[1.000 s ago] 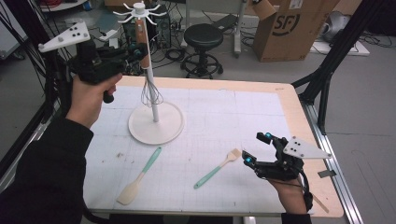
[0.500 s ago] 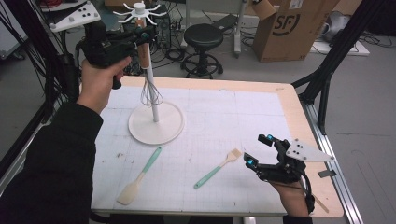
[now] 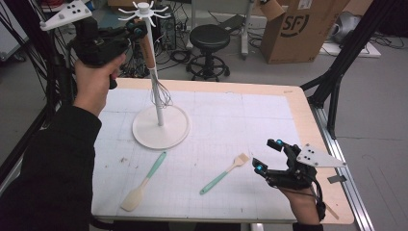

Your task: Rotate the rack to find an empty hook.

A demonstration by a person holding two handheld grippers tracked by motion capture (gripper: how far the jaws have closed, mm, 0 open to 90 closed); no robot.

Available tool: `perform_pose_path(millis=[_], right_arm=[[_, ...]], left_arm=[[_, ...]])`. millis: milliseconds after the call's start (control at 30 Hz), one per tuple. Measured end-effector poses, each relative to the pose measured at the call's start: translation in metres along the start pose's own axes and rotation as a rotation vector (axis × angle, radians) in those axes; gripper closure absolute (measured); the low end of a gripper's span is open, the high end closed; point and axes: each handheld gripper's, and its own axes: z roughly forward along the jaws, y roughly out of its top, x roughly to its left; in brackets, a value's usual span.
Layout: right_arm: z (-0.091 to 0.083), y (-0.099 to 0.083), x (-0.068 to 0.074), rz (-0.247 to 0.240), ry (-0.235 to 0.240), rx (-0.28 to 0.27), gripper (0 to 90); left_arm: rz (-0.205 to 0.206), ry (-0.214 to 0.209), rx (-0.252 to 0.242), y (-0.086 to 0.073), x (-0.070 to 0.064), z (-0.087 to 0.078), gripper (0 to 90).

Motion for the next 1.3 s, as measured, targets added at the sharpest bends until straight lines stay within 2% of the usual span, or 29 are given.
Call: perform_pose_path(millis=[133,200,333,500,567,633,733,933,967,1067,1200,1300], right_arm=[[0.001,0.000,0.001,-0.001,0.002,0.001,17.7],[0.001,0.000,0.001,0.000,0.002,0.002,17.7],[0.000,0.000,0.000,0.002,0.001,0.000,17.7],[0.000,0.000,0.000,0.003,0.000,-0.001,17.7],[0.000,0.000,0.001,0.003,0.003,0.002,17.7],[0.000,-0.001,0.001,0.005,0.004,0.003,17.7],[0.000,0.000,0.002,0.001,0.003,0.002,17.7],[0.000,0.002,0.003,0.001,0.008,-0.002,17.7],[0.001,0.002,0.003,0.002,0.011,-0.004,17.7],[0.001,0.001,0.003,0.002,0.013,-0.001,17.7],[0.001,0.000,0.003,0.002,0.019,0.002,17.7],[0.000,-0.001,0.003,0.004,0.017,-0.001,17.7]], left_arm=[[-0.002,0.017,-0.002,0.000,0.004,-0.005,89.8],[-0.006,0.043,-0.008,0.001,0.010,-0.010,89.8],[-0.012,0.058,-0.021,0.002,0.017,-0.019,89.8],[-0.005,0.047,-0.026,0.002,0.016,-0.028,89.8],[0.015,0.016,-0.016,-0.001,0.009,-0.033,89.8],[0.027,0.002,-0.011,-0.002,0.005,-0.033,89.8],[0.039,-0.035,0.006,-0.004,-0.007,-0.031,89.8],[0.051,-0.053,0.012,-0.001,-0.020,-0.020,89.8],[0.052,-0.047,0.017,0.000,-0.023,-0.014,89.8],[0.048,-0.035,0.022,0.001,-0.023,-0.009,89.8],[0.032,0.010,0.021,0.002,-0.016,-0.004,89.8],[0.033,0.027,0.027,0.002,-0.010,-0.005,89.8]])
